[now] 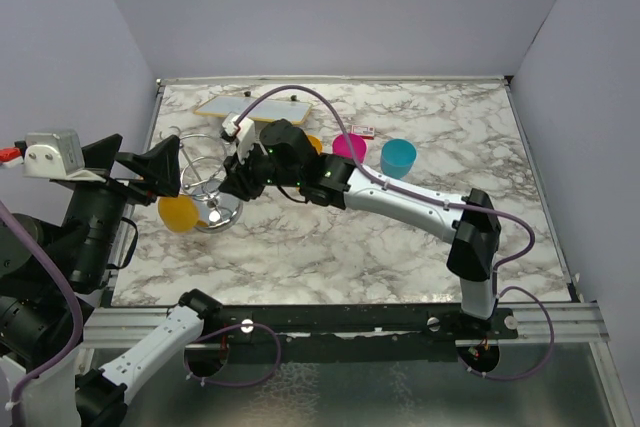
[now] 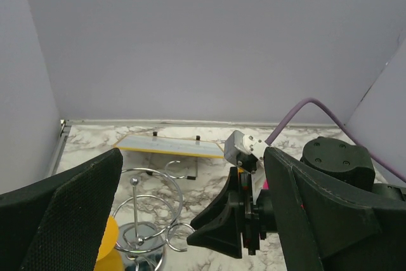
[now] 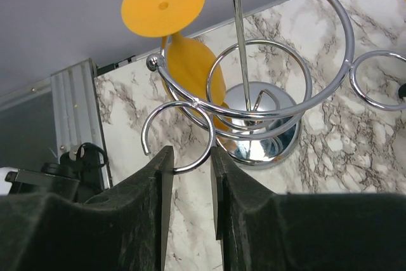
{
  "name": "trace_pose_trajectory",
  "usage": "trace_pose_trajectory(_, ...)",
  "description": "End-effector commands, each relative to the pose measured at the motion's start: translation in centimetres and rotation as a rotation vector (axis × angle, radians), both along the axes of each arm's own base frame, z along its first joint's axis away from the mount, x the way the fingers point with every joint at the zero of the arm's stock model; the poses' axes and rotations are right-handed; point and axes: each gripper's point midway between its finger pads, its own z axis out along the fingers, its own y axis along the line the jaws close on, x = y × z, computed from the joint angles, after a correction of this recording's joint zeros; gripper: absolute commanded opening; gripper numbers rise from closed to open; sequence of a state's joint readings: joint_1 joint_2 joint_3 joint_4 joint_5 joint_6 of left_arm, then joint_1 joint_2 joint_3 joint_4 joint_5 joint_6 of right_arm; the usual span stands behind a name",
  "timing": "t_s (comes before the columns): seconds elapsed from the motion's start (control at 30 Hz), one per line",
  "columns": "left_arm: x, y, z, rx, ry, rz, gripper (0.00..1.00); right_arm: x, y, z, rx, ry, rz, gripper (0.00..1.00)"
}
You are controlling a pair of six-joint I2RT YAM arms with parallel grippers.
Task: Take the wine glass off the wine glass rack
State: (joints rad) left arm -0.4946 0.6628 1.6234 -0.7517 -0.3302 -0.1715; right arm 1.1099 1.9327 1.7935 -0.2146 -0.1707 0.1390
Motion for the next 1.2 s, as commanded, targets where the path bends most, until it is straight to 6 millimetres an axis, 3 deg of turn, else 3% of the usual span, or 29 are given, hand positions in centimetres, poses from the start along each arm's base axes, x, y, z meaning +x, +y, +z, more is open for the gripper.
trace_pose_trajectory(0.0,0.1,0.1,0.3,-0.01,0.001,0.006,0.96,0.9,-1.1,0.8,-0.005,-0.011,0.051,0.28)
trace_pose_trajectory(0.6,0.6,-0.1,-0.1,-0.001,0.016,0.012,0.96,3.4,-1.8,0.0,0.001,-0.069,0.328,0.28)
trace_pose_trajectory(1.17,1.8,-1.2,-1.2,0.006,0.054,-0.009,0.96,5.5,-2.7,0.6,0.07,-0.175,0.535,0.28)
